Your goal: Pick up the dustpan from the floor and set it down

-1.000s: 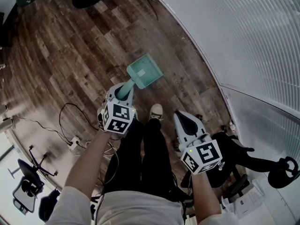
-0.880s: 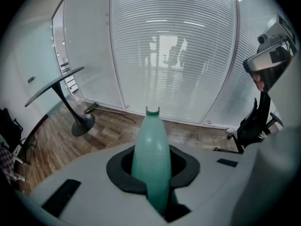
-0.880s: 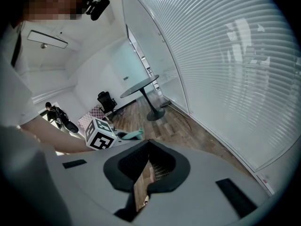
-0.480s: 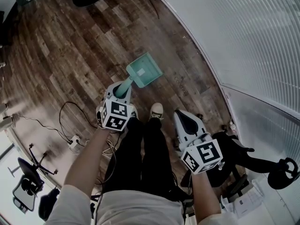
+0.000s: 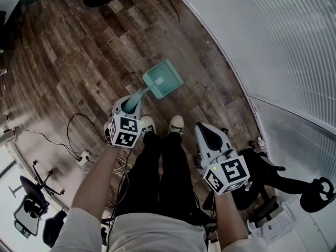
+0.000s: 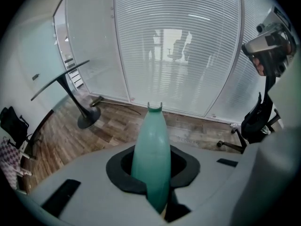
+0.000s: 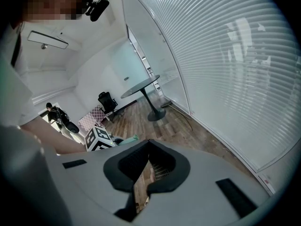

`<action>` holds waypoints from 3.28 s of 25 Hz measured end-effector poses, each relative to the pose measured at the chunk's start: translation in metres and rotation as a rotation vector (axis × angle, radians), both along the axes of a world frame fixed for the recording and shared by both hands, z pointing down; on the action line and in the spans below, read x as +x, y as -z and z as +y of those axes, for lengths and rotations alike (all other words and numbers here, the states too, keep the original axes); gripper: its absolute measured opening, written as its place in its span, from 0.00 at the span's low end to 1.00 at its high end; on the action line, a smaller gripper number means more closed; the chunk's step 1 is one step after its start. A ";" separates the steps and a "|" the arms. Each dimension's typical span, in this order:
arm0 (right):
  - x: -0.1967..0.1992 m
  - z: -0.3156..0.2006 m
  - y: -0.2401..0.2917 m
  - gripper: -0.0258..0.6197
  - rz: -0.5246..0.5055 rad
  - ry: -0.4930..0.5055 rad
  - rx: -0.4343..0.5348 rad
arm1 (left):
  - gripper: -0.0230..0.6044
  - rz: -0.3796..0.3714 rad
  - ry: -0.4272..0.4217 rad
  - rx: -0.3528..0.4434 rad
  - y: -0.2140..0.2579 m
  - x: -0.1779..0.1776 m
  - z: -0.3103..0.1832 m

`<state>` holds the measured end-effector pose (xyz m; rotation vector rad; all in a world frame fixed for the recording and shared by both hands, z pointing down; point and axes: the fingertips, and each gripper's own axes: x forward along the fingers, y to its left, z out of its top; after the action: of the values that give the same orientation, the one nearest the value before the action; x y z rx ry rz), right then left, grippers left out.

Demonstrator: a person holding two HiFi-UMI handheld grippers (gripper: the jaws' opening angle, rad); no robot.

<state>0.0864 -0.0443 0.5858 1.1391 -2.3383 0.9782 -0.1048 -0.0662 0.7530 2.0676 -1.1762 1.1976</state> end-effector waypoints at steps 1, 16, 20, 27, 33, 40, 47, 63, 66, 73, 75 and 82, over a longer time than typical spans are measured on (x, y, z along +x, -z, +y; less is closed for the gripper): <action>-0.001 0.000 0.000 0.08 -0.001 0.002 0.001 | 0.15 -0.008 0.003 -0.005 -0.002 -0.004 0.003; -0.010 0.001 0.003 0.08 0.006 0.018 0.003 | 0.16 -0.041 -0.036 -0.039 -0.018 -0.012 0.022; -0.012 0.003 0.005 0.08 0.005 0.018 0.004 | 0.28 -0.023 -0.053 -0.061 -0.017 -0.012 0.026; -0.017 0.007 0.010 0.08 -0.003 0.027 0.014 | 0.36 -0.008 -0.096 -0.056 -0.009 -0.006 0.026; -0.019 0.010 0.017 0.08 -0.003 0.031 0.027 | 0.37 -0.022 -0.098 -0.038 0.001 -0.012 0.031; -0.024 0.010 0.037 0.08 -0.014 0.042 0.055 | 0.36 0.025 -0.116 -0.025 0.027 -0.012 0.035; -0.023 0.023 0.075 0.08 0.005 0.039 0.076 | 0.32 0.083 -0.111 0.009 0.081 -0.012 0.041; -0.022 0.041 0.175 0.08 0.041 0.097 0.176 | 0.07 0.245 0.052 0.131 0.269 -0.002 0.072; -0.029 0.045 0.187 0.08 0.042 0.103 0.194 | 0.07 0.257 0.091 0.123 0.286 -0.001 0.080; -0.035 0.047 0.206 0.08 0.032 0.074 0.217 | 0.07 0.325 0.214 0.148 0.334 -0.001 0.091; -0.035 0.048 0.210 0.08 0.035 0.062 0.222 | 0.07 0.318 0.243 0.193 0.344 -0.005 0.089; -0.035 0.051 0.217 0.08 0.045 0.056 0.226 | 0.07 0.346 0.295 0.259 0.368 -0.008 0.084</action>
<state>0.0511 0.0068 0.3685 1.1566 -2.4771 0.6752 -0.1131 0.0177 0.3846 2.0784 -1.4553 0.5483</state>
